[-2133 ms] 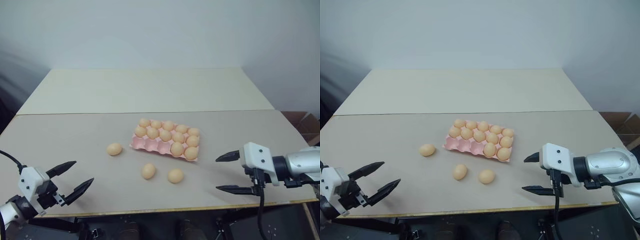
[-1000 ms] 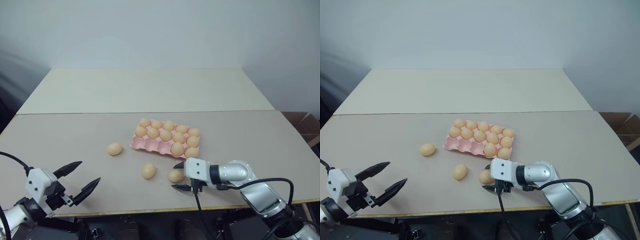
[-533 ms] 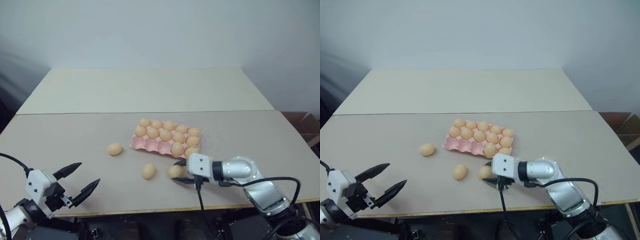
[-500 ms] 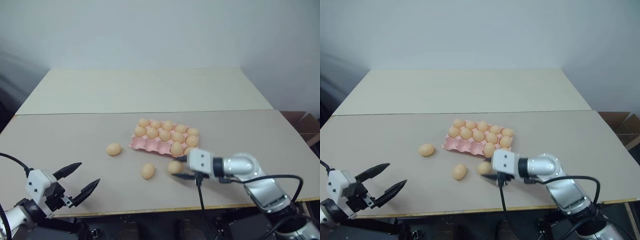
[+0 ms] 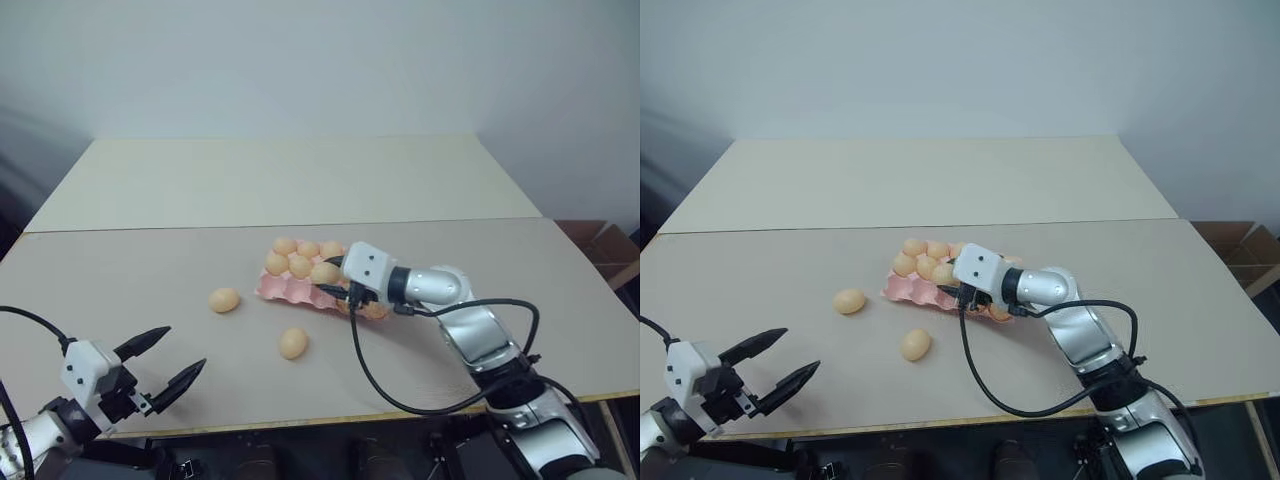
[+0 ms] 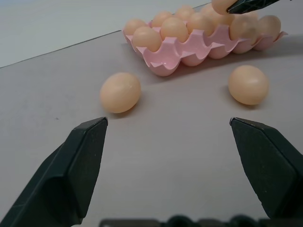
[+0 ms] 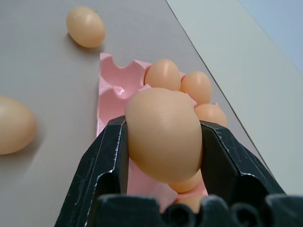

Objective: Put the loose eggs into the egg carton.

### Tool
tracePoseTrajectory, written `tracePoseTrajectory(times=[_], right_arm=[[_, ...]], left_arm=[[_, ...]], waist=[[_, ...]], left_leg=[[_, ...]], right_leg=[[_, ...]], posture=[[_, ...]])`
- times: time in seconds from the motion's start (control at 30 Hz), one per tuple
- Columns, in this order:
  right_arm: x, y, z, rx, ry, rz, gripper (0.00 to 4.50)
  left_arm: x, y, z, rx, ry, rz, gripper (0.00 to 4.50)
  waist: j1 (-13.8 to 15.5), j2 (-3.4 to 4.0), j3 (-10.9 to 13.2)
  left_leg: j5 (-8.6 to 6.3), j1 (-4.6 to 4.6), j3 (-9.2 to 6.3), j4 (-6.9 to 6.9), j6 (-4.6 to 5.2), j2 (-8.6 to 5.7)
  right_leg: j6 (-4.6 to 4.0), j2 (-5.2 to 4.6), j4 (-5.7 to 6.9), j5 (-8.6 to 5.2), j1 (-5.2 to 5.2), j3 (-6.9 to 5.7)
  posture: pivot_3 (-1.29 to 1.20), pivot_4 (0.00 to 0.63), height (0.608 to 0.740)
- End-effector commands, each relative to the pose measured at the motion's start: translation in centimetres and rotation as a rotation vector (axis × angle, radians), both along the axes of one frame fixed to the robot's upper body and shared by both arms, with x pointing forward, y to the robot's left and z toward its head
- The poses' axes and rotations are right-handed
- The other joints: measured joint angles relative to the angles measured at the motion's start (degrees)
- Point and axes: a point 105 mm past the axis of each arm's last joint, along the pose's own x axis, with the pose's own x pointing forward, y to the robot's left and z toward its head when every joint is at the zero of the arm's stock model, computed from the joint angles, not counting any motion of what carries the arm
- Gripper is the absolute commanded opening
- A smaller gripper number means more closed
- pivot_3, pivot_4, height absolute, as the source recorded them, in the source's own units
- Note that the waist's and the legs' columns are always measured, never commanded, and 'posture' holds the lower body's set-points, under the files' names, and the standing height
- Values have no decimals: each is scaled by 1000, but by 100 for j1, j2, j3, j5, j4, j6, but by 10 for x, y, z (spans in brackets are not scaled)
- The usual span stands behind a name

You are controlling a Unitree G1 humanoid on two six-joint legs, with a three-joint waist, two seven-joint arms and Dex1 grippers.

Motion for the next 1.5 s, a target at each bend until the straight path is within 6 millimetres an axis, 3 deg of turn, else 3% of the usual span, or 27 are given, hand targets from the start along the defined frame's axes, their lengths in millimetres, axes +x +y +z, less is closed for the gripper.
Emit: tracePoseTrajectory(times=[0.03, 0.17, 0.43, 0.63, 0.77, 0.87, 1.07, 1.33, 1.5], right_arm=[[-3, 2, 7, -8, -47, 37, 3199], [-4, 2, 6, -8, -51, 39, 4483], [-11, -11, 9, 11, -30, 16, 4483], [-49, -63, -7, -97, 69, 27, 4483], [-68, -90, -11, -146, 138, 13, 4483], [-71, -104, -12, -170, 164, -18, 4483], [-67, -107, -13, -167, 155, -56, 4483], [-62, -100, -13, -130, 137, -92, 4483], [-61, -104, -9, -121, 122, -135, 4483]], left_arm=[[-2, -6, 5, 9, -37, -17, 4500], [-2, -7, 4, 4, -38, -18, 4500], [6, -5, 8, -14, -47, -2, 4500], [18, 27, 23, -26, -84, 203, 4500], [18, 35, 28, -12, -73, 237, 4500], [18, 36, 29, -10, -60, 232, 4500], [33, 29, 24, 34, -44, 152, 4500], [99, -5, 17, 18, -65, 36, 4500], [119, -23, 6, -1, -46, -24, 4500]], waist=[[-1, 0, 0], [-1, 0, 0], [10, 0, 0], [69, -1, 0], [45, -2, 0], [7, -4, 1], [12, -5, 2], [111, -7, 1], [94, -7, 1]], left_leg=[[0, 0, 0, 0, 0, 0], [0, 2, 0, 0, 0, 0], [1, 10, 0, 0, 0, 1], [0, 1, 0, 0, -1, -2], [0, -1, 1, 0, 0, -1], [0, 16, 3, 0, -1, 1], [0, 27, 2, 0, -2, 1], [3, 20, 4, 1, -5, -5], [2, 8, 6, 0, -5, -7]], right_leg=[[-1, -1, 0, -1, 0, 0], [4, 0, 2, -7, 0, 0], [-3, 0, 15, -11, 0, 0], [6, -4, 2, -8, 1, -1], [2, -4, -10, -12, 2, 0], [1, -3, -2, -13, 8, 1], [-1, -2, 10, -12, 8, 1], [-1, -2, 8, -10, 10, 6], [34, 0, -10, 13, 10, 9]], posture=[[0, 150, 740], [0, 150, 740], [0, 150, 740], [0, 150, 740], [0, 150, 740], [0, 150, 740], [0, 150, 740], [0, 150, 740], [0, 150, 740]])
